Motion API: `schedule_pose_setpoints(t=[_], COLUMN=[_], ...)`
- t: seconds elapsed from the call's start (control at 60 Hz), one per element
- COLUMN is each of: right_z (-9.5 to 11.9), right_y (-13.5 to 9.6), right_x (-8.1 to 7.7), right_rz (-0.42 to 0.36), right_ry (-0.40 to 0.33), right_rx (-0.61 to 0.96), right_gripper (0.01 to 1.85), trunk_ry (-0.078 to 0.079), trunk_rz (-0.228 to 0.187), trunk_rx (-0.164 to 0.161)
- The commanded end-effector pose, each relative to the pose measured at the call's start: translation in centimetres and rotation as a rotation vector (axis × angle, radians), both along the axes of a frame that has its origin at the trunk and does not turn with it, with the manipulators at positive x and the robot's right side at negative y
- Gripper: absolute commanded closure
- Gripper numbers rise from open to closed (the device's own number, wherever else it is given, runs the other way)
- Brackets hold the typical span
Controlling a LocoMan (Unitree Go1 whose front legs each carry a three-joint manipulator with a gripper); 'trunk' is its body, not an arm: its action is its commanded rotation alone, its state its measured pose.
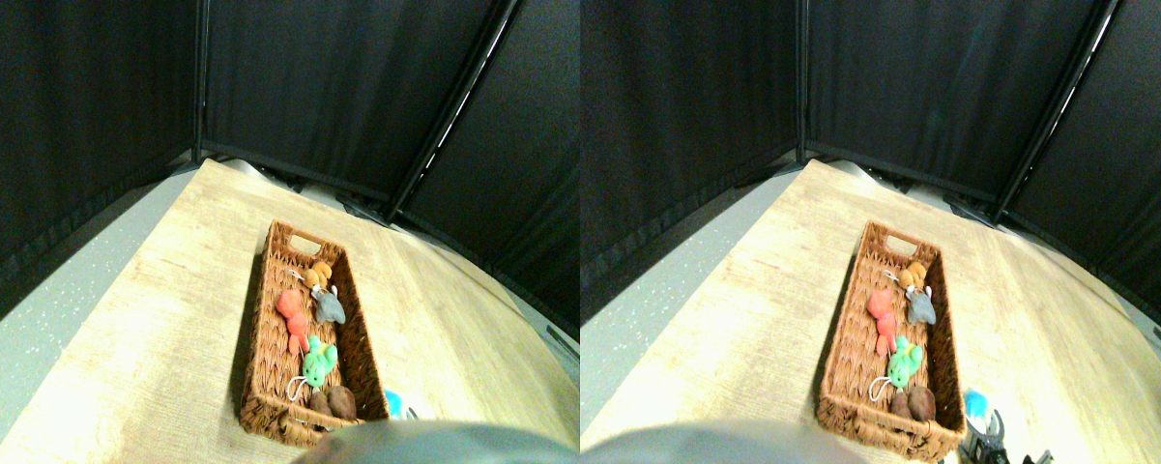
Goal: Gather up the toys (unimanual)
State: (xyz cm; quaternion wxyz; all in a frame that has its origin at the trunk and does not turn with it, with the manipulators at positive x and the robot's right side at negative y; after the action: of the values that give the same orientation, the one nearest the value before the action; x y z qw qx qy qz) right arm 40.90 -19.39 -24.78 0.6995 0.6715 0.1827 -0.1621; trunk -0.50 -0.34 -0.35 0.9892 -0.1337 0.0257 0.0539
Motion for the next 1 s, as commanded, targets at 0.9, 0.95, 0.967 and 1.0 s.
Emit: schedule_pose_setpoints(t=[0.9, 0.95, 0.967, 1.0], right_z=[9.1, 9.6, 9.9, 10.3], right_y=[-1.4, -1.1, -0.9, -0.6], right_x=[7.3, 7.8, 7.9, 8.3], right_rz=[-0.061, -0.048, -0.044, -0.038], right_ry=[-0.315, -0.325, -0.329, -0.336], right_rx=[-0.295, -0.303, -0.305, -0.293], right_gripper=[1.8, 1.8, 1.8, 1.8], trunk_ry=[-0.004, -0.008, -0.008, -0.009], trunk_rz=[-0.002, 0.003, 0.003, 0.006], trunk_rx=[-0.003, -0.007, -0.007, -0.009])
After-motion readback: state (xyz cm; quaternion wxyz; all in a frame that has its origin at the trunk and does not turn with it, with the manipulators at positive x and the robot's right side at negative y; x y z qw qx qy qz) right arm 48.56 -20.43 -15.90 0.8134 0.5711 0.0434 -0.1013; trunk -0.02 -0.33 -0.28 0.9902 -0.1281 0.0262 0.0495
